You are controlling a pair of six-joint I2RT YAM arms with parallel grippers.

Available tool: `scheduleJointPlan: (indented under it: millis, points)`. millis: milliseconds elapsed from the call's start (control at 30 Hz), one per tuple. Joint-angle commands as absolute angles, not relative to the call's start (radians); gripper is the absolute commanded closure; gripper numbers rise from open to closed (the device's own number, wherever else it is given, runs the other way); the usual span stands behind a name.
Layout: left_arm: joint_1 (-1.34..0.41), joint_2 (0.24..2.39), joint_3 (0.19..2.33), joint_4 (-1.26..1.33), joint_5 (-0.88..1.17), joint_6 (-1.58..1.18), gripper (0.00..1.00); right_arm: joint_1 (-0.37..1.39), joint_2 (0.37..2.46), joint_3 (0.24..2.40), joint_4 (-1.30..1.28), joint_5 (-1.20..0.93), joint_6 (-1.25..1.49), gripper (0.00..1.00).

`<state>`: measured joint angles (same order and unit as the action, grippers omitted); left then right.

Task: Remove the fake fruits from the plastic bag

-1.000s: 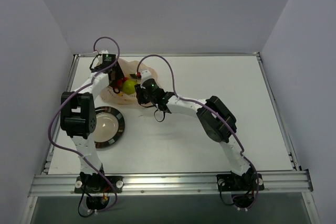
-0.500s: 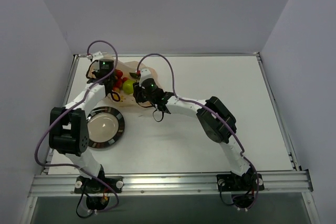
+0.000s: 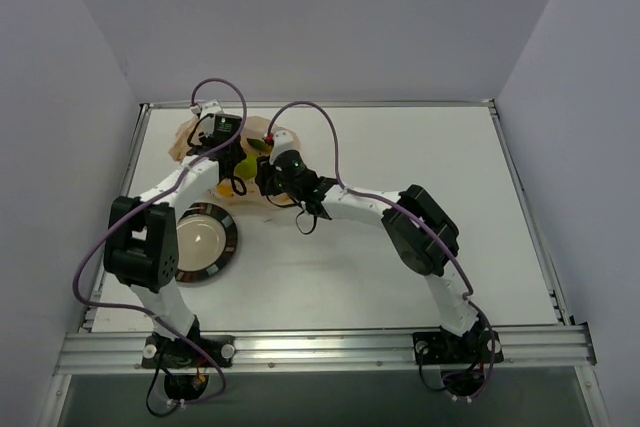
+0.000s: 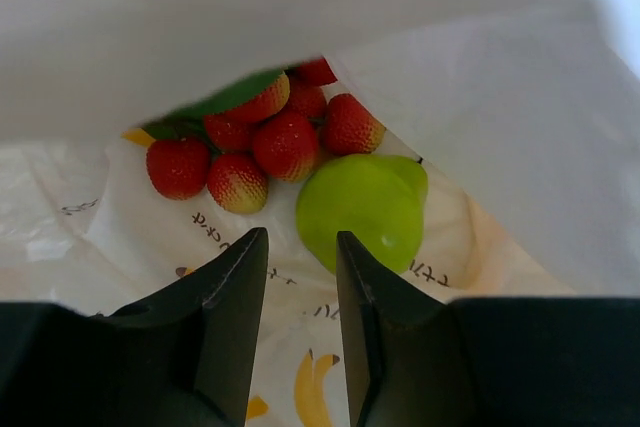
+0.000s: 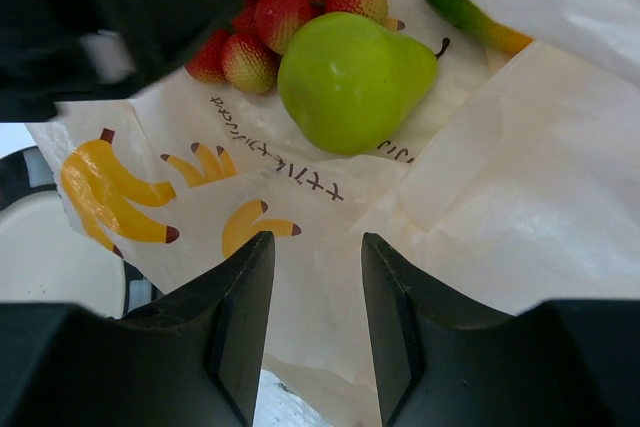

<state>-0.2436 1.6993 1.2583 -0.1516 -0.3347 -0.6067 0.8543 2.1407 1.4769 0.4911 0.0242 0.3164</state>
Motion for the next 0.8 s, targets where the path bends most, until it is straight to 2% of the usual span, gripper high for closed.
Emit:
scheduleJointPlan:
  millis: [0, 133, 200, 433, 567, 767]
  points:
    - [-0.236, 1.770, 1.361, -0.190, -0.380, -0.640, 0.67, 0.861, 2.060, 1.465, 0.557, 0.048, 0.330, 0.64]
    - [-0.235, 1.832, 1.401, -0.154, -0.457, -0.601, 0.66, 0.862, 2.056, 1.457, 0.560, 0.037, 0.328, 0.64]
    - [-0.230, 1.853, 1.407, -0.111, -0.489, -0.575, 0.58, 0.864, 2.048, 1.451, 0.554, 0.037, 0.328, 0.64]
    - [-0.199, 1.927, 1.482, -0.118, -0.518, -0.548, 0.51, 0.868, 2.013, 1.424, 0.574, 0.032, 0.328, 0.63]
    - [-0.186, 1.966, 1.511, -0.104, -0.519, -0.512, 0.39, 0.873, 2.011, 1.434, 0.575, 0.026, 0.327, 0.63]
    - [-0.164, 2.014, 1.546, -0.097, -0.471, -0.509, 0.39, 0.882, 1.990, 1.445, 0.558, 0.018, 0.321, 0.63]
